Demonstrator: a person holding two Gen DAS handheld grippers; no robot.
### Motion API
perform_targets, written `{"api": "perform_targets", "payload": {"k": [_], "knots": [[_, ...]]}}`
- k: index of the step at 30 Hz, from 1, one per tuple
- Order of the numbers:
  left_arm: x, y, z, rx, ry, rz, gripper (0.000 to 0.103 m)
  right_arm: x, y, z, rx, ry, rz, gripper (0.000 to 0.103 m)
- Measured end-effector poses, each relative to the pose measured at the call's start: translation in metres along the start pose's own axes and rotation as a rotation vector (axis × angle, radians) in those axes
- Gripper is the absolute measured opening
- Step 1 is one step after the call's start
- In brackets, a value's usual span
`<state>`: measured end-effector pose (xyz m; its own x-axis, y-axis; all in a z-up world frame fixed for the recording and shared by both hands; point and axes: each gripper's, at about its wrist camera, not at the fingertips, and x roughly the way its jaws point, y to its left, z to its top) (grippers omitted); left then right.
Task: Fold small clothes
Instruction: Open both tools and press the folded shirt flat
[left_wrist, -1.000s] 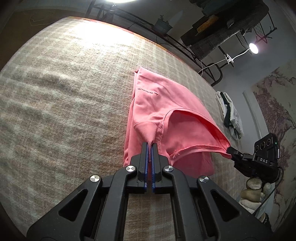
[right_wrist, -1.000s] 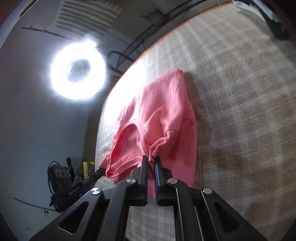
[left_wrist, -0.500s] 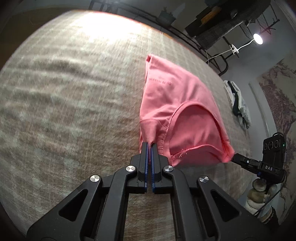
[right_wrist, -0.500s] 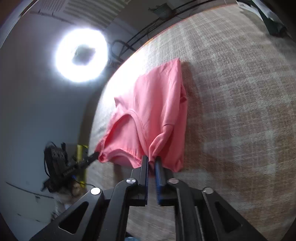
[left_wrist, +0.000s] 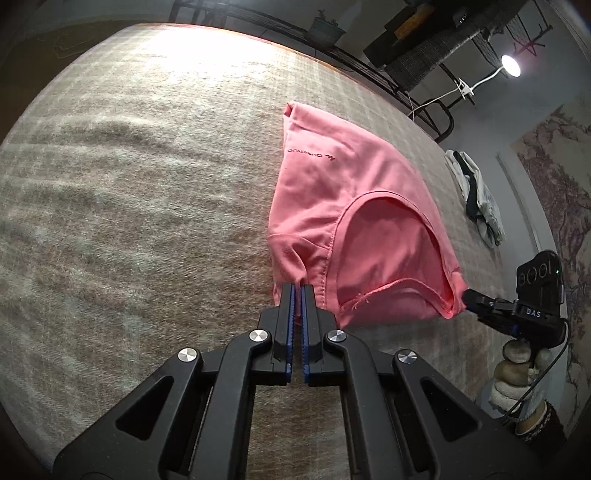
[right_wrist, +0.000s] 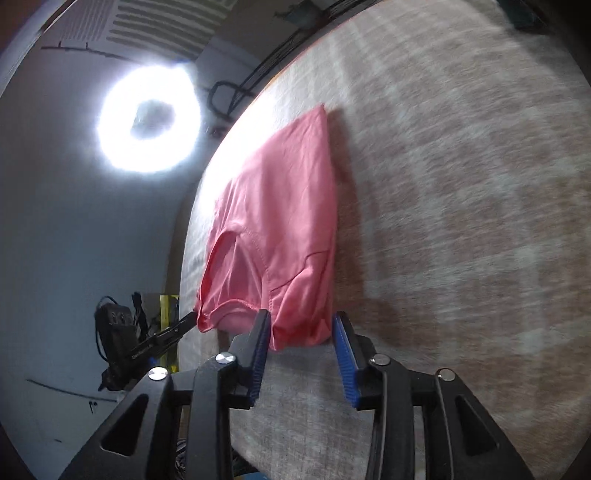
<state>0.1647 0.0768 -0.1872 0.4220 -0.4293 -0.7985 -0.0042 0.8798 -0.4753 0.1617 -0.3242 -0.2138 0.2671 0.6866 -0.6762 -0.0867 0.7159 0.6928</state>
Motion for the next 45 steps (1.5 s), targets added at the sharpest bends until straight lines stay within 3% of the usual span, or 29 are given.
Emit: {"api": "perform_targets", "payload": {"k": [1, 5, 8, 11, 13, 15, 18, 21, 23, 25, 28, 30, 32, 35, 38, 39, 40, 45], "knots": [[-0.002, -0.002, 0.000, 0.004, -0.003, -0.002, 0.000, 0.002, 0.004, -0.001, -0.018, 0.004, -0.002, 0.003], [-0.004, -0.001, -0.003, 0.040, -0.003, 0.046, 0.000, -0.014, 0.027, -0.011, -0.072, -0.026, 0.046, 0.001], [0.005, 0.006, -0.008, 0.024, 0.034, 0.063, 0.000, -0.012, 0.031, -0.018, -0.113, -0.003, -0.015, 0.001], [-0.002, 0.008, -0.007, 0.020, 0.013, 0.073, 0.000, 0.008, 0.027, -0.023, -0.116, 0.045, -0.130, 0.002], [-0.012, 0.011, -0.003, 0.003, -0.022, 0.064, 0.000, 0.009, 0.022, -0.024, -0.114, 0.069, -0.133, 0.012], [-0.017, 0.021, 0.001, -0.059, -0.042, 0.037, 0.000, 0.003, 0.022, -0.023, -0.122, 0.067, -0.124, 0.040], [-0.009, 0.033, 0.005, -0.144, -0.002, -0.035, 0.001, -0.013, 0.018, -0.020, -0.119, 0.019, -0.085, 0.041], [0.007, 0.031, 0.000, -0.146, 0.053, -0.068, 0.002, -0.011, 0.016, -0.019, -0.102, 0.026, -0.062, 0.037], [0.017, 0.025, -0.003, -0.130, 0.081, -0.083, 0.002, -0.004, 0.016, -0.019, -0.105, 0.049, -0.063, 0.030], [0.011, 0.017, -0.005, -0.086, 0.067, -0.070, 0.000, 0.006, 0.017, -0.019, -0.113, 0.069, -0.073, 0.004], [-0.009, 0.010, -0.002, -0.040, 0.022, -0.058, 0.000, 0.000, 0.021, -0.018, -0.093, 0.049, -0.044, 0.000], [-0.010, 0.012, -0.001, -0.005, 0.023, 0.007, 0.000, -0.004, 0.028, -0.019, -0.111, 0.023, -0.025, 0.000], [-0.001, 0.016, -0.006, -0.014, 0.053, 0.048, 0.000, -0.010, 0.029, -0.020, -0.144, 0.014, -0.047, 0.000], [0.005, 0.014, -0.012, 0.024, 0.061, 0.123, 0.000, 0.005, 0.028, -0.025, -0.164, 0.069, -0.134, 0.000], [-0.006, 0.004, -0.008, 0.053, 0.023, 0.154, 0.000, 0.011, 0.042, -0.034, -0.275, 0.109, -0.218, 0.010], [-0.011, 0.001, -0.006, 0.053, 0.004, 0.158, 0.000, 0.008, 0.049, -0.034, -0.312, 0.098, -0.251, 0.029], [-0.017, -0.003, -0.003, 0.060, -0.015, 0.160, 0.000, -0.001, 0.058, -0.033, -0.350, 0.063, -0.277, 0.033], [-0.032, -0.032, 0.020, 0.114, -0.145, 0.168, 0.000, -0.033, 0.087, -0.006, -0.454, -0.098, -0.246, 0.031]]}}
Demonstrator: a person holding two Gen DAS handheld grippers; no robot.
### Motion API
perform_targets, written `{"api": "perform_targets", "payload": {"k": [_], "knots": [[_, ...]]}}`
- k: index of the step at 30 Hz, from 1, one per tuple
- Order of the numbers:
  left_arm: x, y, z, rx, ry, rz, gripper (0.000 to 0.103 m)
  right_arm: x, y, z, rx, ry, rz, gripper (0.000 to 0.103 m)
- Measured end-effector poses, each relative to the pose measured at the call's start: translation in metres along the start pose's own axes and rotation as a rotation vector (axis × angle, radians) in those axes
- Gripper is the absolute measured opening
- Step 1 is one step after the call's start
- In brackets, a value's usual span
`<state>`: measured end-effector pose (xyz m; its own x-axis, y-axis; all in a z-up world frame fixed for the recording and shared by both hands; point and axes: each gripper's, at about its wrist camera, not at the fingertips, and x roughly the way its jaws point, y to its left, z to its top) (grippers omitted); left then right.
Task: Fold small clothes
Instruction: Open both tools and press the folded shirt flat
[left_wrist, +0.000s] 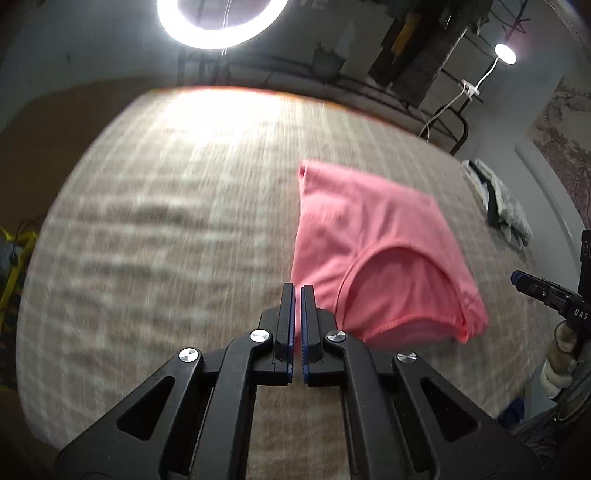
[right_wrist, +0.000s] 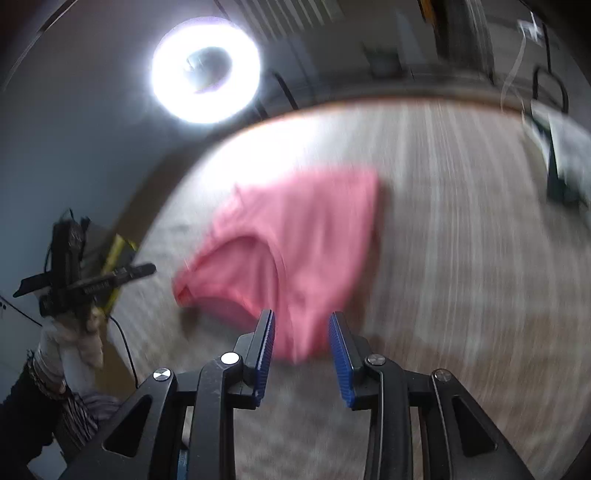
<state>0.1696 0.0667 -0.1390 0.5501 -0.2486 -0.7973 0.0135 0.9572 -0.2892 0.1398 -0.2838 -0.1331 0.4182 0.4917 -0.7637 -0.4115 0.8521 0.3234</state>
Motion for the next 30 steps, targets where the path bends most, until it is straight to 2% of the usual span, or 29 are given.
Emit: {"api": "perform_targets", "payload": {"k": [3, 7, 11, 14, 16, 18, 20, 21, 23, 26, 28, 30], "knots": [[0.016, -0.012, 0.023, 0.000, -0.003, -0.018, 0.000, 0.006, 0.004, 0.027, -0.028, -0.044, 0.011, 0.026], [0.041, -0.027, 0.045, 0.008, 0.004, -0.043, 0.000, 0.047, 0.023, 0.065, -0.096, -0.031, 0.008, 0.015], [0.076, -0.040, 0.067, 0.028, 0.035, -0.065, 0.000, 0.087, 0.028, 0.091, -0.095, 0.009, 0.021, 0.014], [0.104, -0.039, 0.077, -0.009, 0.077, -0.109, 0.000, 0.111, 0.026, 0.101, -0.098, 0.045, 0.046, 0.014], [0.116, -0.042, 0.080, 0.010, 0.083, -0.084, 0.000, 0.129, 0.031, 0.105, -0.129, 0.072, 0.031, 0.014], [0.129, -0.044, 0.081, 0.046, 0.081, -0.022, 0.000, 0.141, 0.036, 0.106, -0.157, 0.090, 0.002, 0.014], [0.141, -0.037, 0.080, 0.037, 0.094, 0.028, 0.000, 0.154, 0.032, 0.108, -0.161, 0.105, -0.034, 0.014], [0.146, -0.031, 0.077, 0.018, 0.096, 0.028, 0.000, 0.158, 0.029, 0.110, -0.155, 0.112, -0.048, 0.014], [0.144, -0.027, 0.078, 0.018, 0.088, 0.025, 0.000, 0.167, 0.020, 0.107, -0.133, 0.132, -0.071, 0.014], [0.130, -0.027, 0.080, 0.019, 0.053, 0.050, 0.000, 0.163, 0.016, 0.108, -0.136, 0.132, -0.059, 0.014], [0.121, -0.027, 0.084, 0.015, 0.028, 0.020, 0.000, 0.153, 0.015, 0.110, -0.129, 0.099, -0.027, 0.019], [0.112, -0.033, 0.088, 0.016, -0.009, -0.034, 0.000, 0.140, 0.009, 0.113, -0.095, 0.045, 0.027, 0.020]]}}
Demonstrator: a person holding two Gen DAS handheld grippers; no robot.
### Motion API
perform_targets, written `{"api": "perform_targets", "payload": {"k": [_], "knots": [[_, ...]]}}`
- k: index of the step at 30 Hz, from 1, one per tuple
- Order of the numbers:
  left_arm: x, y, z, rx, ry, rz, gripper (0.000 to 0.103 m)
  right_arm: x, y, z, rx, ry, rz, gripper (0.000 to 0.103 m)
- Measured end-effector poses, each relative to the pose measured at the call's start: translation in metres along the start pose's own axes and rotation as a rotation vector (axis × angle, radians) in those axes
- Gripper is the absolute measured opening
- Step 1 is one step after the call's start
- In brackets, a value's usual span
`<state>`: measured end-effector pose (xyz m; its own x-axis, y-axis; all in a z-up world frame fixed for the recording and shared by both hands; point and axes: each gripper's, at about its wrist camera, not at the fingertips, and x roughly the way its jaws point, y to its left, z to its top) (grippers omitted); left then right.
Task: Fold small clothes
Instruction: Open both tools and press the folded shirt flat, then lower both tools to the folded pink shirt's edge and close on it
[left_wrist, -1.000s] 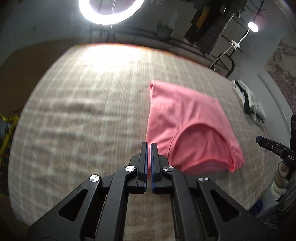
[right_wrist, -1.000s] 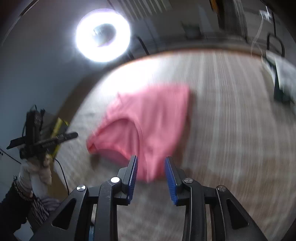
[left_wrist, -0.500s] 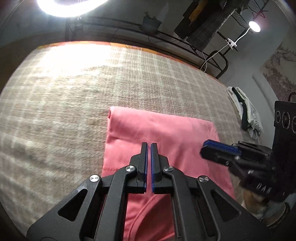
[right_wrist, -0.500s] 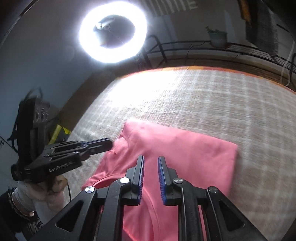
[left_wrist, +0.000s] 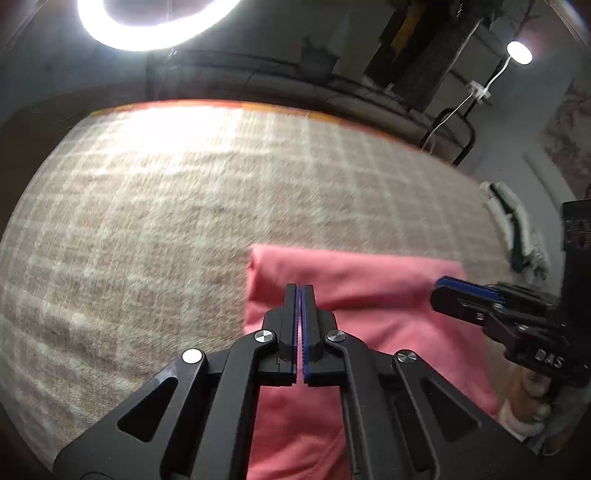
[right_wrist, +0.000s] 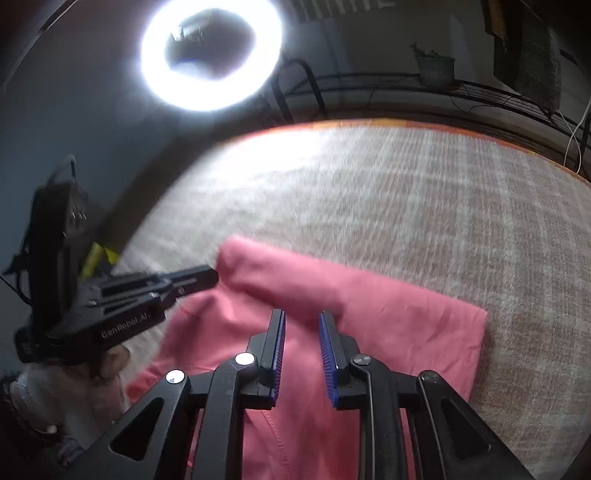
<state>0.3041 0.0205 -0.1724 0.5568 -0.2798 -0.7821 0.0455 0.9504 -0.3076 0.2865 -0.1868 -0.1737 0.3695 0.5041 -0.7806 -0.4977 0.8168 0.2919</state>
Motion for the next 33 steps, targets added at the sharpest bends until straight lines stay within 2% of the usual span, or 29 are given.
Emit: {"api": "perform_targets", "payload": {"k": [4, 6, 10, 13, 16, 20, 23, 28, 31, 32, 33], "knots": [[0.009, -0.016, 0.004, 0.023, 0.008, -0.060, 0.000, -0.007, -0.015, 0.004, 0.060, -0.033, 0.010, 0.020], [0.020, -0.021, 0.003, 0.024, 0.032, -0.056, 0.000, -0.001, -0.017, 0.004, 0.057, -0.025, -0.008, 0.020], [0.047, -0.016, -0.002, 0.011, 0.063, 0.033, 0.000, 0.016, -0.025, 0.003, 0.091, -0.008, -0.068, 0.020], [0.048, -0.001, 0.002, -0.038, 0.040, 0.055, 0.000, 0.018, -0.043, 0.004, 0.154, -0.017, -0.136, 0.020], [0.044, 0.015, 0.002, -0.079, 0.016, 0.107, 0.000, 0.011, -0.063, 0.004, 0.213, -0.034, -0.163, 0.018], [0.034, 0.031, 0.000, -0.118, 0.000, 0.144, 0.000, -0.006, -0.077, 0.001, 0.229, -0.047, -0.273, 0.024], [0.015, 0.046, -0.004, -0.159, -0.014, 0.119, 0.000, -0.025, -0.088, -0.002, 0.268, -0.065, -0.245, 0.028], [-0.021, 0.075, -0.012, -0.267, -0.030, 0.021, 0.000, -0.056, -0.093, -0.012, 0.279, -0.092, -0.152, 0.044], [-0.040, 0.083, -0.025, -0.312, -0.021, -0.023, 0.002, -0.065, -0.097, -0.020, 0.310, -0.088, -0.086, 0.047], [-0.047, 0.086, -0.032, -0.331, -0.012, -0.039, 0.009, -0.068, -0.097, -0.024, 0.312, -0.081, -0.064, 0.047], [-0.052, 0.088, -0.038, -0.348, -0.005, -0.051, 0.023, -0.071, -0.097, -0.028, 0.310, -0.075, -0.047, 0.047]]}}
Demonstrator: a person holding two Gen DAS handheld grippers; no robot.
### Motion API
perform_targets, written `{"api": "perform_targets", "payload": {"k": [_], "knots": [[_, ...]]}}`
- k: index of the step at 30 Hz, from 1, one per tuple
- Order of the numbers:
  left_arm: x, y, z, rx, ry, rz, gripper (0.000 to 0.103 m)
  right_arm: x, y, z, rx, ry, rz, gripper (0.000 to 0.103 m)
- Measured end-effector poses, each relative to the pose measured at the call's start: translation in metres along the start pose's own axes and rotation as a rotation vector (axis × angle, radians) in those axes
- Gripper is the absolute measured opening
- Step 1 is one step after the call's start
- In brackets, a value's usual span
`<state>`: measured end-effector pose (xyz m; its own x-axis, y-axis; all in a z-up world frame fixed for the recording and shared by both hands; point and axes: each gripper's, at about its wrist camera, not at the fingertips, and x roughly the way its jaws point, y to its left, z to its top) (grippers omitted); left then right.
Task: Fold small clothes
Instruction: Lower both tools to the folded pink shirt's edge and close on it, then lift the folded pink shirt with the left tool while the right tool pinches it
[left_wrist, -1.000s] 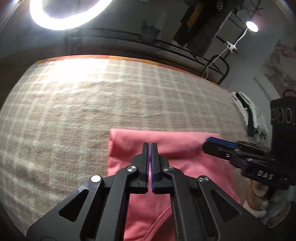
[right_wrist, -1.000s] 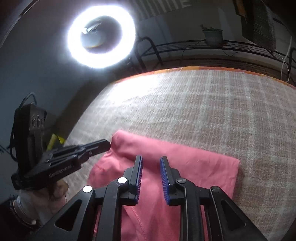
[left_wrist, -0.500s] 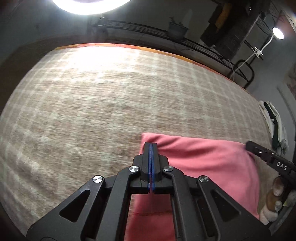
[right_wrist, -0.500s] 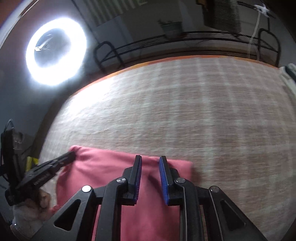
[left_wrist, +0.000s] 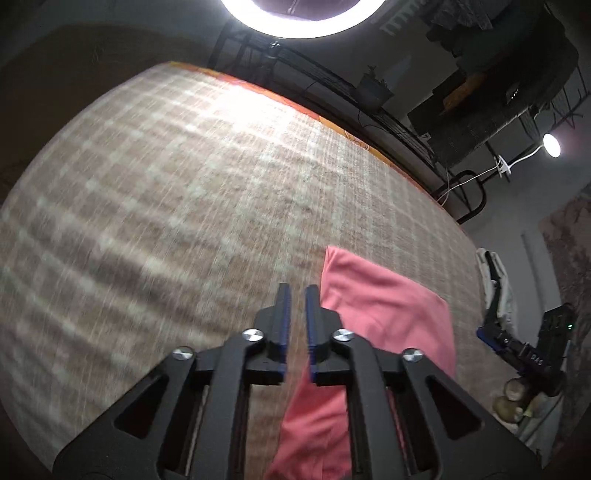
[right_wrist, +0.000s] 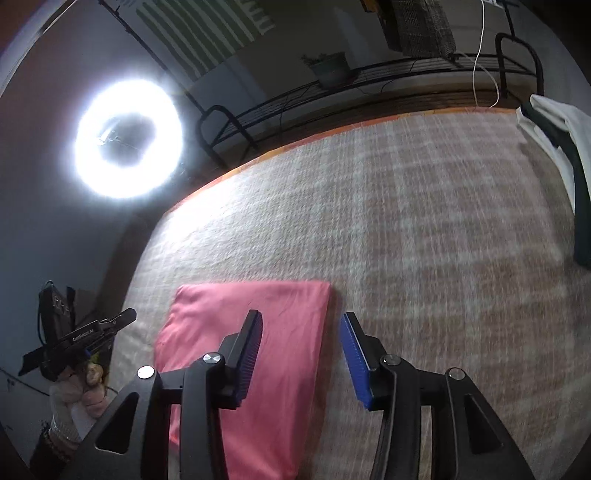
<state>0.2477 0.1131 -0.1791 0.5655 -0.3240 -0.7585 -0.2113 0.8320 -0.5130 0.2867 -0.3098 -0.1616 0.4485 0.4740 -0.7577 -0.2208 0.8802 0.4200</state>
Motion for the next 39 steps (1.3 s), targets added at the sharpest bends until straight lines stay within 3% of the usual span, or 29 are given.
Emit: {"api": "perform_targets", "payload": {"k": [2, 8, 15, 21, 33, 35, 38, 39], "knots": [[-0.009, 0.006, -0.014, -0.049, 0.016, -0.029, 0.040, -0.007, -0.005, -0.008, 0.000, 0.013, 0.033, 0.047], [-0.019, 0.010, -0.056, -0.139, 0.102, -0.071, 0.047, -0.020, -0.022, -0.029, 0.054, 0.048, 0.071, 0.050], [-0.014, 0.015, -0.099, -0.255, 0.163, -0.107, 0.048, -0.016, -0.041, -0.050, 0.114, 0.086, 0.136, 0.055], [0.002, 0.006, -0.116, -0.308, 0.206, -0.139, 0.048, 0.000, -0.051, -0.058, 0.150, 0.098, 0.168, 0.049], [0.017, -0.004, -0.113, -0.352, 0.156, -0.158, 0.048, 0.040, -0.044, -0.041, 0.219, 0.085, 0.237, 0.039], [0.022, -0.007, -0.109, -0.351, 0.154, -0.159, 0.045, 0.046, -0.041, -0.038, 0.230, 0.073, 0.255, 0.038], [0.034, -0.020, -0.103, -0.316, 0.157, -0.135, 0.023, 0.058, -0.035, -0.030, 0.245, 0.070, 0.273, 0.035], [0.038, -0.022, -0.103, -0.309, 0.161, -0.128, 0.020, 0.060, -0.032, -0.029, 0.243, 0.068, 0.269, 0.030]]}}
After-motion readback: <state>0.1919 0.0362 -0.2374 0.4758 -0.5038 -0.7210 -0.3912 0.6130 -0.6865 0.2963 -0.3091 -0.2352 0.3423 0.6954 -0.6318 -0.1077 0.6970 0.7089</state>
